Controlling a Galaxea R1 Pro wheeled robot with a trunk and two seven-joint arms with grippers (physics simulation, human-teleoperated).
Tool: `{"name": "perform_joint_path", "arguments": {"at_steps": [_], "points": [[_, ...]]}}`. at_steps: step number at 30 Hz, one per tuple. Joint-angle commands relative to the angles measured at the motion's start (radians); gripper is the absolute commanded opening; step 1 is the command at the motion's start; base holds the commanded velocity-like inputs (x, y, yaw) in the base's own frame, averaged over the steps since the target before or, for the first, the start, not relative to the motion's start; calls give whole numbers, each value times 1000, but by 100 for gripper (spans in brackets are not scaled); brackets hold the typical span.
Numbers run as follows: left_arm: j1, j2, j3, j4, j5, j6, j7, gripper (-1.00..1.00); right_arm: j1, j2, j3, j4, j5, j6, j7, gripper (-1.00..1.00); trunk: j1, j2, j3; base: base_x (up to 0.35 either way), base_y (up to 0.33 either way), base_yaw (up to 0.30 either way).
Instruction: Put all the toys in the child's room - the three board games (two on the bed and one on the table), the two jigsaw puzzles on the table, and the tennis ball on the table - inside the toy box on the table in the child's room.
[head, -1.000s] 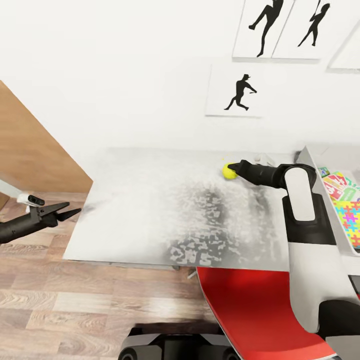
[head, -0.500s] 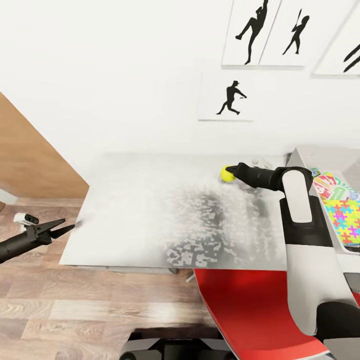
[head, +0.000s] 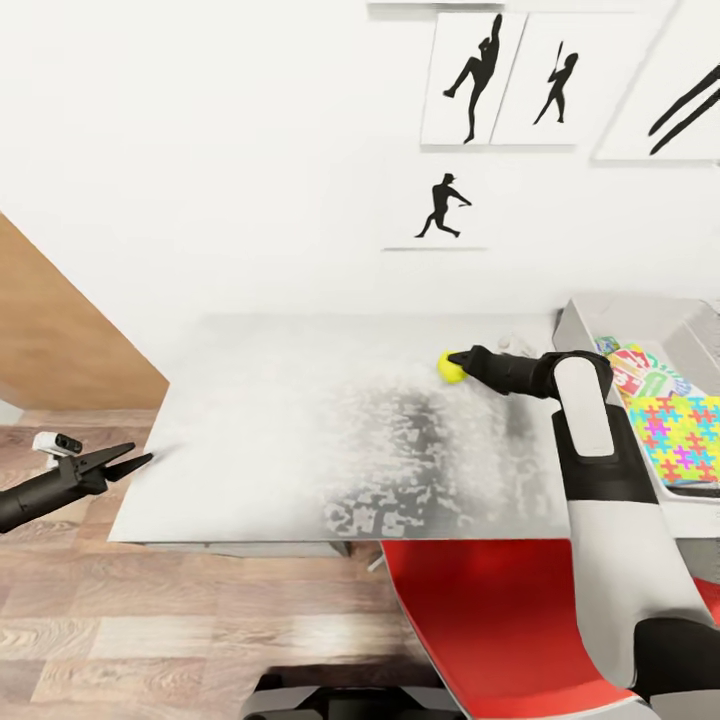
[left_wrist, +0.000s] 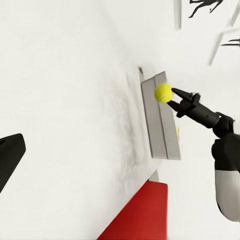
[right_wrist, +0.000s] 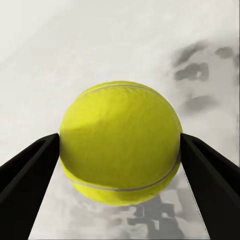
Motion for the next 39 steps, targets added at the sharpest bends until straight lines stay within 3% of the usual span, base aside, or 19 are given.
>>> {"name": "perform_joint_path", "arguments": {"at_steps": [1, 6, 11, 32, 39], "points": [[-1, -1, -1, 0, 0, 10, -4, 100, 0, 1, 0, 4, -11, 3, -10, -100, 1, -2, 0, 0, 0, -86], [-1, -5, 1, 0, 0, 10, -4, 100, 28, 19, 10, 10, -14, -58, -10, -100, 1, -2, 8, 0, 0, -86], [-1, -4, 0, 0, 4, 10, -4, 100, 36, 40, 8, -5, -13, -64, -11, -100, 1, -2, 16, 0, 0, -86], [0, -4, 1, 0, 3, 10, -4, 100, 72, 42, 8, -56, -14, -57, -12, -100, 1, -2, 50, 0, 0, -99], [-1, 6, 4, 4, -4, 8, -4, 100, 79, 28, 1, -55, -14, -55, -12, -100, 1, -2, 62, 0, 0, -109]]}}
